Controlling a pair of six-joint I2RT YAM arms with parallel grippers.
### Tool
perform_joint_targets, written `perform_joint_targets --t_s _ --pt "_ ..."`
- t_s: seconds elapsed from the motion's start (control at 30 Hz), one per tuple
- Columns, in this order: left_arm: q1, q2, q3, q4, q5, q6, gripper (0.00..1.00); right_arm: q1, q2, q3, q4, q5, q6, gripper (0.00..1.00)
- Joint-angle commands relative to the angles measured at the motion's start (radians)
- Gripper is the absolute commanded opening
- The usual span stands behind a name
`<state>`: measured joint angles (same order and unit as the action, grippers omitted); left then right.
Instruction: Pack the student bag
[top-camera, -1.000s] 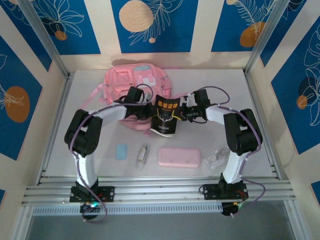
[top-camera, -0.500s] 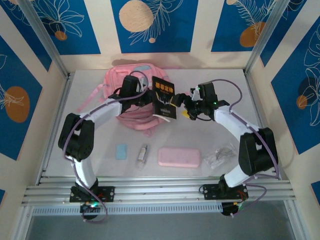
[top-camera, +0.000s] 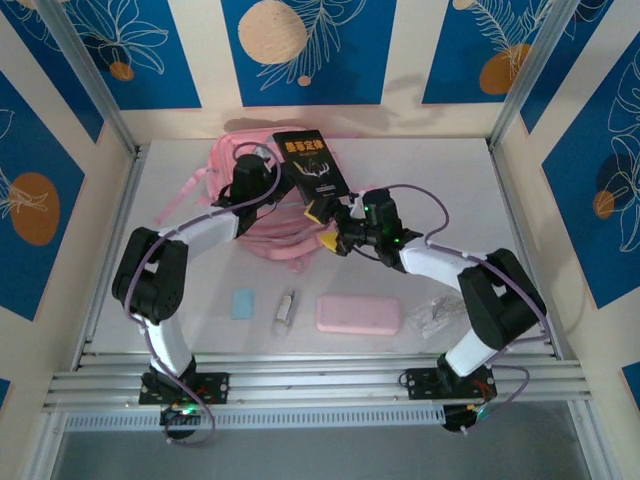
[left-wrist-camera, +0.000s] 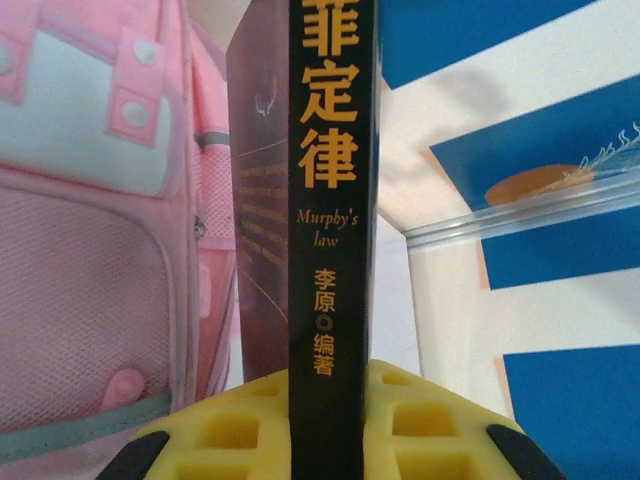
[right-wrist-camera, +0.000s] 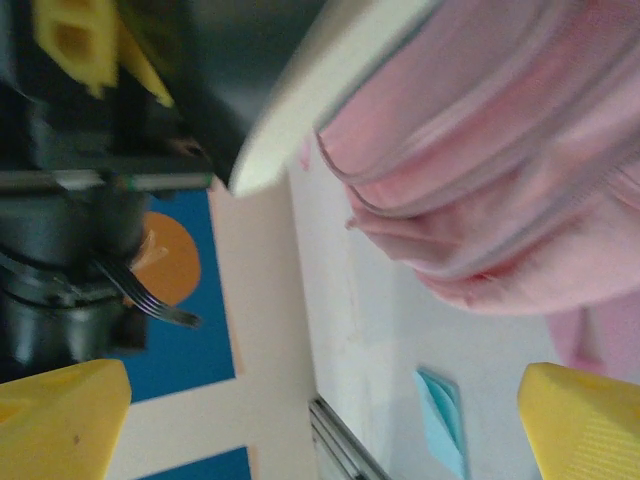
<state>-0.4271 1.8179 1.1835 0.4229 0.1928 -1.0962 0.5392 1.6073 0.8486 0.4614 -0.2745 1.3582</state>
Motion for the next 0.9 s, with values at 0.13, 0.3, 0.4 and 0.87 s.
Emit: perform_joint_targets --t_s 0.13,0.3,0.4,0.87 --pt "-0.015 -0.080 -0.069 0.228 -0.037 -0.124 0.01 0.011 0.129 0.003 0.367 0.105 0.175 1.00" --pt "-0.021 -0.100 -0.104 0.250 -0.021 -0.149 0.01 -0.008 0.235 0.028 0.463 0.117 0.229 0.93" --pt "-0.026 -0.118 -0.122 0.243 -0.024 -0.145 0.01 -0.022 0.271 0.022 0.557 0.143 0.249 0.78" --pt "-0.032 -0.136 -0.151 0.194 0.013 -0.118 0.27 -0.080 0.236 0.033 0.552 0.141 0.211 0.05"
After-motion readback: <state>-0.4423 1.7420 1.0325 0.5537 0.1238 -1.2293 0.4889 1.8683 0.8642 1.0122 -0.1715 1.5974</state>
